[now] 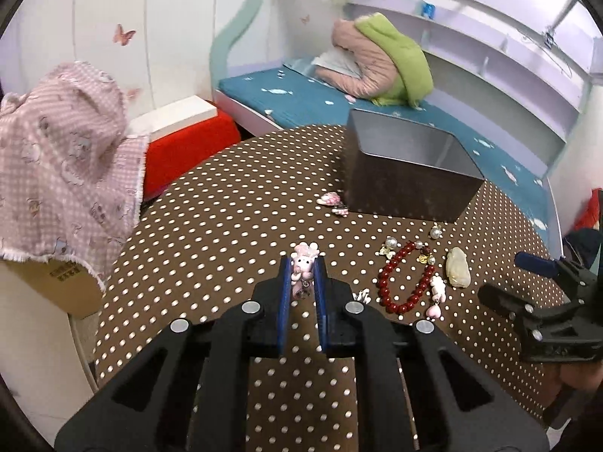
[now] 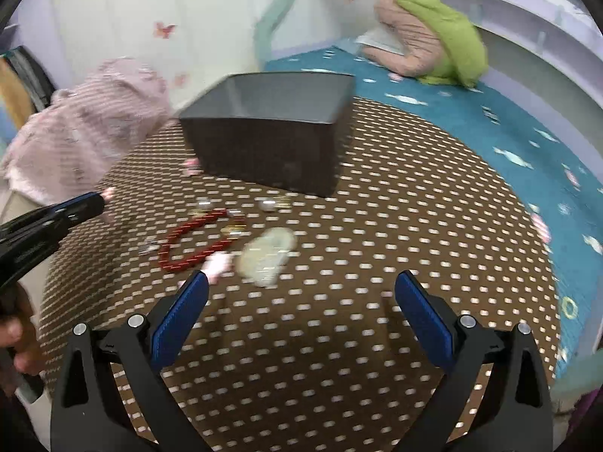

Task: Organize jewelry

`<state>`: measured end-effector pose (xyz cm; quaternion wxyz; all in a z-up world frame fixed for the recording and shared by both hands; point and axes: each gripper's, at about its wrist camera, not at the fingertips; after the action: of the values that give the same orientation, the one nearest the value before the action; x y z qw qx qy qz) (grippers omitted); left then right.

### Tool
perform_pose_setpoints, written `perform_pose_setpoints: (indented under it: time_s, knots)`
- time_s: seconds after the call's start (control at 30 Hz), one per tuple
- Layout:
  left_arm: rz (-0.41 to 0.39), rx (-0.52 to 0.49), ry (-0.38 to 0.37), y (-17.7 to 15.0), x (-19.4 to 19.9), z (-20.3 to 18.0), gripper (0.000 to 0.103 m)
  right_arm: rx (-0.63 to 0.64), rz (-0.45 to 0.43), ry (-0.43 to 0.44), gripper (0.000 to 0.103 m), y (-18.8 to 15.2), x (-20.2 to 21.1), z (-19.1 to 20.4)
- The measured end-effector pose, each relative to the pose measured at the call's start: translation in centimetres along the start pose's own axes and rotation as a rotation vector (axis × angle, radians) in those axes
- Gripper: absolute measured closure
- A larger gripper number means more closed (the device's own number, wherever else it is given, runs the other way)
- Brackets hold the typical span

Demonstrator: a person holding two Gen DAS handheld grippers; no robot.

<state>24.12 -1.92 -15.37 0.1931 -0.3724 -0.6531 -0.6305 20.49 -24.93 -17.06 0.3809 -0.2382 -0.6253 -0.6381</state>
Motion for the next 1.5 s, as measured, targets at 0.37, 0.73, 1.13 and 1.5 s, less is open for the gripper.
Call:
perform_pose_setpoints:
  time_s: [0.37, 0.73, 1.13, 1.5]
  knots:
    - [-0.026, -0.032, -0.074, -0.7, 1.9, 1.6, 0.091, -0.055, 0.025, -0.124, 0.039, -0.5, -2.5, 4.7]
    - [-0.057, -0.011, -0.123, -0.5, 2.9, 2.9, 0.091, 0.027, 0.011, -0.138, 0.09, -1.1, -2.4, 4.6]
    - [-0.089, -0.031, -0.132, 0.8, 4.0, 1.5, 0.091, -0.031, -0.069, -0.002, 0.09, 0.4, 2.3, 2.9]
    - [-0.166, -0.08, -0.144, 5.2, 6.0, -0.7, 0.091, 0.046, -0.235, -0.007, 0.09, 7.0, 7.7, 2.6]
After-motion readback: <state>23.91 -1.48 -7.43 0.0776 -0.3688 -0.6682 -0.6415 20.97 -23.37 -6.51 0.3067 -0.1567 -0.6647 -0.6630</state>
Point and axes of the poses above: each gripper's, at about its wrist camera, not at the fingertips, and x roughly against the way its jaws point, z to its left, y to its top, and after that the axes turned 4 degrees about -y, right-handed
